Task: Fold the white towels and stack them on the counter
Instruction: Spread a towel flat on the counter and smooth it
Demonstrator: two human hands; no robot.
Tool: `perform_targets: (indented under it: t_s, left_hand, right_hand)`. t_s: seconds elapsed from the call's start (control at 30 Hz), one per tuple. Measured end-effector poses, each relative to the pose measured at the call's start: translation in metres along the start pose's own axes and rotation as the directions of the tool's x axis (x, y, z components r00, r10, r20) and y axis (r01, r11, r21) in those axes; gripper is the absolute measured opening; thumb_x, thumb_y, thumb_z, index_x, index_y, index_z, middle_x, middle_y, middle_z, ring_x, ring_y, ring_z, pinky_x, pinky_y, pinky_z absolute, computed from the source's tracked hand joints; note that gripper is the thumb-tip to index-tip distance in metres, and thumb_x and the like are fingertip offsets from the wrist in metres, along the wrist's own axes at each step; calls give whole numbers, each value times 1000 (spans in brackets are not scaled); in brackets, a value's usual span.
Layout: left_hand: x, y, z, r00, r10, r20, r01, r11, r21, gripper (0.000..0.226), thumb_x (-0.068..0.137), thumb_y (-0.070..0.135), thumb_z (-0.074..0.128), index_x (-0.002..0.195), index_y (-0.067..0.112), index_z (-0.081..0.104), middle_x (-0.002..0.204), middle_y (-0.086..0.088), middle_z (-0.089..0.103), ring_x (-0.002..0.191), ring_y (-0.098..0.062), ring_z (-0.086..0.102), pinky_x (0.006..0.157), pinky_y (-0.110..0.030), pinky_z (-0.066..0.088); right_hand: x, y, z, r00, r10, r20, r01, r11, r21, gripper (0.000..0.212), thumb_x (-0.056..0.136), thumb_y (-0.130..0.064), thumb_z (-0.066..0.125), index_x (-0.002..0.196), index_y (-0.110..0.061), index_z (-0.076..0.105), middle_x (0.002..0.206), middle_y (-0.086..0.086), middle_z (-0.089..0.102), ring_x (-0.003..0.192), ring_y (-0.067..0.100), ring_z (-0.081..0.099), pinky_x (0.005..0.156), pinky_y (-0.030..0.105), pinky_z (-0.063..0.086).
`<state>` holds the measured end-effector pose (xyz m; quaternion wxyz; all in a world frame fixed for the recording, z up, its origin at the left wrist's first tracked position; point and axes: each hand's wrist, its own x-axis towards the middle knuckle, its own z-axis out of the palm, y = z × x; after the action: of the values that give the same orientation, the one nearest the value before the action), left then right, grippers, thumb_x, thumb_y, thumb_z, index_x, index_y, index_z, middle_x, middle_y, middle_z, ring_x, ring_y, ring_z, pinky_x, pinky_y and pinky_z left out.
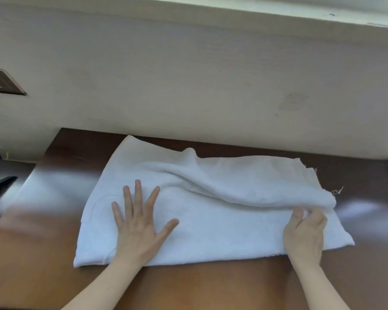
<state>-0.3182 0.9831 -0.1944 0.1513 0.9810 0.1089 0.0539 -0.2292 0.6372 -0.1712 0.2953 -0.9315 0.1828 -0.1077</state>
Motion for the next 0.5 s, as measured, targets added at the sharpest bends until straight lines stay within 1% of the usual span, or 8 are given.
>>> perform_targets:
  t_s: [0.03, 0.07, 0.1, 0.17, 0.2, 0.33, 0.43, 0.5]
  left_hand:
    - [-4, 0, 4, 1000, -17, 18, 16, 999, 44, 92, 85, 85, 20, 159, 31, 13, 167, -7, -9, 153, -34, -10, 114, -72, 7]
    - [-7, -1, 7, 999, -30, 34, 27, 996, 87, 94, 84, 87, 18, 159, 31, 10, 167, -8, -9, 152, -35, -10, 113, -73, 7]
    - [-7, -3, 8, 998, -41, 51, 35, 993, 116, 95, 83, 88, 16, 159, 31, 7, 167, -7, -10, 152, -35, -11, 113, -74, 7]
    - [-8, -3, 6, 995, -47, 94, 32, 988, 152, 97, 82, 90, 14, 159, 33, 2, 166, -8, -14, 152, -35, -13, 112, -75, 6]
    - [-10, -3, 5, 993, -41, 109, 22, 986, 165, 97, 82, 90, 14, 159, 33, 0, 166, -8, -14, 152, -36, -14, 111, -76, 7]
    - [-31, -9, 1, 982, 15, 186, -54, 977, 208, 98, 81, 90, 19, 159, 33, 2, 167, -8, -10, 152, -37, -10, 107, -79, 10]
    - [-52, -17, -3, 964, 55, 261, -116, 967, 225, 99, 79, 92, 24, 159, 36, 8, 168, -4, -7, 153, -36, -6, 107, -79, 11]
    - [-65, -21, -9, 952, 70, 299, -144, 961, 234, 98, 79, 91, 25, 159, 35, 14, 168, -4, -2, 153, -37, 1, 105, -78, 14]
  right_hand:
    - [-3, 4, 2, 999, -50, 3, 50, 998, -36, 67, 94, -49, 27, 129, 5, 44, 127, 29, 48, 108, 47, 50, 91, 52, 41]
    - [-9, 10, 4, 997, -77, 27, 79, 992, -96, 66, 95, -48, 28, 127, 6, 47, 123, 29, 52, 110, 47, 50, 94, 53, 42]
    - [-13, 16, 5, 995, -86, 53, 94, 978, -188, 66, 96, -48, 29, 128, 7, 48, 124, 28, 53, 116, 46, 49, 100, 54, 40]
    - [-17, 33, 7, 981, -168, 101, 193, 917, -349, 71, 97, -52, 29, 135, 5, 46, 130, 28, 50, 126, 45, 43, 109, 54, 35]
    - [-21, 38, 7, 972, -201, 122, 233, 897, -375, 74, 96, -55, 28, 138, 4, 45, 133, 29, 47, 128, 45, 41, 111, 54, 33]
    - [-59, 59, -12, 960, -209, 185, 268, 877, -399, 83, 92, -64, 24, 142, 0, 42, 140, 27, 43, 135, 43, 36, 113, 54, 32]
    - [-90, 80, -27, 961, -208, 183, 266, 876, -402, 87, 92, -68, 20, 145, -3, 42, 145, 26, 39, 140, 40, 31, 115, 52, 29]
    - [-105, 91, -36, 960, -234, 153, 277, 872, -404, 86, 94, -67, 21, 143, 0, 45, 143, 27, 40, 139, 42, 34, 114, 52, 30]
